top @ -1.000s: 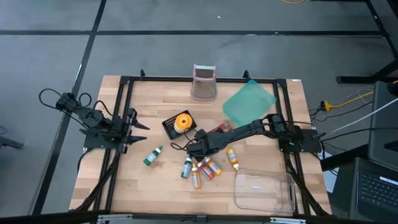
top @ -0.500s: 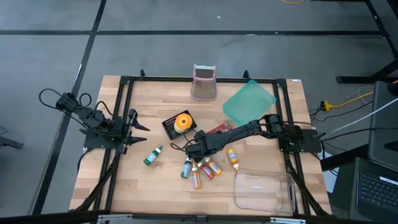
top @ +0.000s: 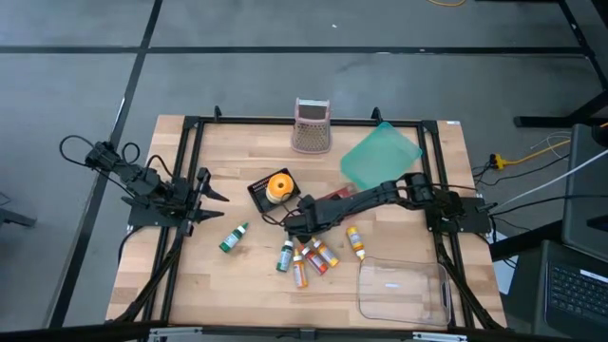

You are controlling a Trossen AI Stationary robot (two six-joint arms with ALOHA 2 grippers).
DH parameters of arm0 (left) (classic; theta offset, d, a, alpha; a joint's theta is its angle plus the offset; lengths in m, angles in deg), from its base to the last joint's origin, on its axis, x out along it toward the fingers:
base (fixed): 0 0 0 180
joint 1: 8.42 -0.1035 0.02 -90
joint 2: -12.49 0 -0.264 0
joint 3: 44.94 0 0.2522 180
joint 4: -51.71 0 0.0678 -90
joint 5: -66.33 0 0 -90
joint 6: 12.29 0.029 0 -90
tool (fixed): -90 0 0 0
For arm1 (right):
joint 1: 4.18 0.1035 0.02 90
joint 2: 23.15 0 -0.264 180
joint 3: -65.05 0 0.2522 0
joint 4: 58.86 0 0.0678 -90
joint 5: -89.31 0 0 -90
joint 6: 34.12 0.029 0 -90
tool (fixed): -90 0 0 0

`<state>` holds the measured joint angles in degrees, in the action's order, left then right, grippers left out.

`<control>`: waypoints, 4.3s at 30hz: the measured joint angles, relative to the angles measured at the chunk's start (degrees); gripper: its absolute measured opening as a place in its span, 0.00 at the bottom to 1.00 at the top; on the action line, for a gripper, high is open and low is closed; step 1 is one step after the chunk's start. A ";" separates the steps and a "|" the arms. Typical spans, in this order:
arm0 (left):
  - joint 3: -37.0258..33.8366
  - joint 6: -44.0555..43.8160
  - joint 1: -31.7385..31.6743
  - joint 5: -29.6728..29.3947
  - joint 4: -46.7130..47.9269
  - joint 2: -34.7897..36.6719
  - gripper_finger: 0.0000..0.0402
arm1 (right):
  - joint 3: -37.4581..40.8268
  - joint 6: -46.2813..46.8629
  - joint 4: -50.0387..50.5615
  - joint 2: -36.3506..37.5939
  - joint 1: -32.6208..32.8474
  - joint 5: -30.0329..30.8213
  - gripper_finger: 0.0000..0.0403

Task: Pick & Place Food Item
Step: Put the red popcorn into the green bin

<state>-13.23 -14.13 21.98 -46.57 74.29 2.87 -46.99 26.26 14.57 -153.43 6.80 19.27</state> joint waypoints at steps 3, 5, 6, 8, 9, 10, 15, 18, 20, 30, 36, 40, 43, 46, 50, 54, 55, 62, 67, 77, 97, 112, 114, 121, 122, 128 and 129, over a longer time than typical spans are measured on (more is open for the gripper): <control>0.00 0.02 0.00 0.00 0.03 0.00 0.43 | 0.29 -0.18 0.44 1.89 0.52 2.30 0.01; 0.00 0.02 0.00 0.00 0.03 0.00 0.43 | 0.08 -0.18 0.00 4.45 1.04 3.92 0.00; 0.00 0.02 0.00 0.02 0.04 0.00 0.43 | -0.04 -0.20 -0.55 5.45 1.41 4.56 0.00; 0.00 0.02 0.00 0.02 0.04 0.00 0.43 | -0.03 -0.76 -1.87 7.02 2.20 5.58 0.00; 0.00 0.02 0.00 0.04 0.04 0.00 0.43 | 0.05 -1.14 -2.55 7.86 2.64 6.01 0.00; 0.00 0.02 0.00 0.04 0.04 0.00 0.43 | 0.05 -1.44 -3.62 8.90 3.03 6.60 0.00; 0.00 0.02 0.00 0.08 0.04 0.00 0.43 | -0.11 -2.35 -4.79 14.27 4.67 10.78 0.00; 0.00 0.02 0.00 0.15 0.04 0.00 0.43 | -0.11 -2.85 -4.65 17.23 5.60 12.98 0.00; 0.00 0.02 0.00 0.34 0.04 0.00 0.43 | -0.19 -3.62 -4.84 19.27 6.08 14.57 0.00; 0.00 0.02 0.00 0.52 0.04 0.00 0.43 | -0.19 -7.27 -4.39 25.33 6.71 19.09 0.00; 0.00 0.02 0.00 0.50 0.24 0.00 0.43 | -0.19 -8.12 -1.08 27.56 6.57 21.31 0.00; 0.00 -0.09 0.00 0.50 0.31 0.00 0.43 | -0.19 -7.04 2.31 29.62 6.25 22.33 0.00; 0.00 -0.42 0.02 0.50 0.31 0.00 0.43 | -0.26 -5.42 5.85 31.14 6.21 24.27 0.00; 0.00 -0.42 0.02 0.50 0.36 0.00 0.43 | -0.26 -2.76 10.54 32.59 6.23 26.07 0.00; 0.00 -0.42 0.00 0.50 0.42 0.00 0.43 | -0.30 2.60 19.97 33.78 6.08 28.21 0.00; 0.00 -0.42 0.00 0.50 0.42 0.00 0.43 | -0.26 10.11 30.93 34.23 5.19 28.45 0.00; 0.00 -0.42 0.02 0.50 0.42 0.00 0.43 | -0.01 9.86 30.22 34.38 4.80 28.45 0.00; 0.01 -0.62 0.01 1.49 0.33 0.00 0.43 | 0.48 5.52 30.32 35.78 0.88 27.14 0.00; 0.01 -0.62 0.00 1.88 0.33 0.00 0.43 | 0.46 2.67 30.31 35.92 -1.95 27.16 0.00; 0.01 -1.08 0.00 2.12 0.39 0.00 0.43 | 0.76 -2.26 30.32 35.92 -8.80 29.13 0.00; 0.02 -2.52 0.02 4.58 1.64 0.00 0.43 | 22.46 -2.88 30.38 44.40 -23.75 26.78 0.00; 0.02 -2.96 0.02 4.57 1.70 0.00 0.43 | 31.13 -8.84 23.70 51.43 -29.44 27.19 0.00; 0.02 -2.96 0.02 4.55 1.70 0.00 0.43 | 31.36 -9.97 22.78 51.43 -30.11 27.60 0.00; 0.02 -2.96 0.01 4.55 1.70 0.00 0.43 | 31.39 -13.79 17.86 51.41 -32.37 28.57 0.00; 0.00 -2.94 0.01 4.55 1.70 0.00 0.43 | 31.39 -14.50 16.96 51.41 -32.72 28.66 0.00; 0.00 -3.18 0.00 4.64 1.73 0.00 0.43 | 31.39 -16.72 14.06 51.39 -34.74 28.64 0.00; 0.02 -3.34 0.02 4.84 1.75 0.00 0.43 | 31.39 -17.09 14.01 51.39 -35.06 28.64 0.00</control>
<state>-13.21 -17.47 22.00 -41.73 76.03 2.87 -15.60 9.17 28.58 -102.04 -28.26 47.91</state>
